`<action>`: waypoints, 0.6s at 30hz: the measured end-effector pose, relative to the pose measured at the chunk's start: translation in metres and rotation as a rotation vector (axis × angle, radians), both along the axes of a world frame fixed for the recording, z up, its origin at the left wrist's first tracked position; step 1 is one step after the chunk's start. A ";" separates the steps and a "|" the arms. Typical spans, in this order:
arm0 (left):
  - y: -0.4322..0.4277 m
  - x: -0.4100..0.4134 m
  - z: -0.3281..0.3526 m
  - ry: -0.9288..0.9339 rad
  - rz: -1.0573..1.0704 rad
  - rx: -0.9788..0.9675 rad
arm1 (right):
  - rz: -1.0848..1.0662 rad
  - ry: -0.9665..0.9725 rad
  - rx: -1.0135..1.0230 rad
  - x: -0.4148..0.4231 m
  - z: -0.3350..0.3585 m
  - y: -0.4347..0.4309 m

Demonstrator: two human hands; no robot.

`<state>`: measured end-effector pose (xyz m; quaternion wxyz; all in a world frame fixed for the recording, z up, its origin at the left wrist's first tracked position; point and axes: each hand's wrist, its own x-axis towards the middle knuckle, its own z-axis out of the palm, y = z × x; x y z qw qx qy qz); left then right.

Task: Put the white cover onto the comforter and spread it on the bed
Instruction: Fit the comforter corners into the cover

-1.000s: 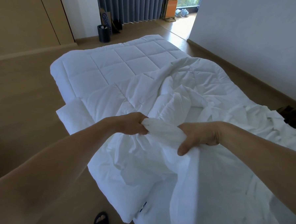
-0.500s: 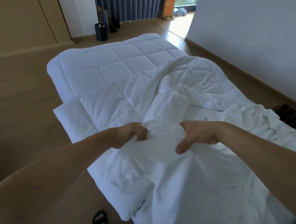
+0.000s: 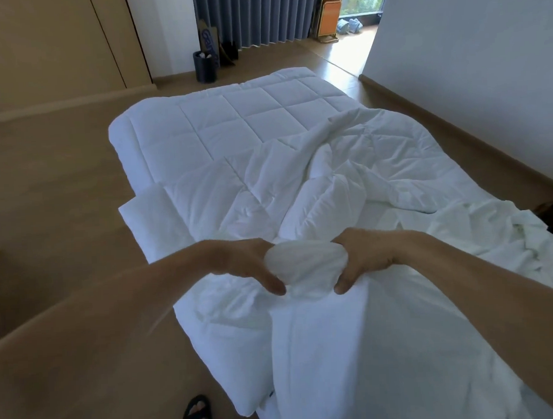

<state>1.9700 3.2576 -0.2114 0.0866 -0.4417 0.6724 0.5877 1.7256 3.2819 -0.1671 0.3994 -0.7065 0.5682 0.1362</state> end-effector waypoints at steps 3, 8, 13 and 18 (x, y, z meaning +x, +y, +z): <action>0.018 -0.019 -0.016 0.197 0.162 0.090 | -0.052 -0.042 0.008 -0.008 0.007 -0.001; 0.020 -0.045 -0.015 0.478 0.287 0.404 | -0.152 -0.130 0.043 -0.026 0.008 -0.003; 0.028 -0.053 -0.015 0.517 0.292 0.601 | -0.196 -0.077 -0.234 -0.028 0.002 -0.003; 0.033 -0.056 -0.010 0.555 0.289 0.614 | -0.403 -0.040 -0.592 -0.027 -0.021 0.007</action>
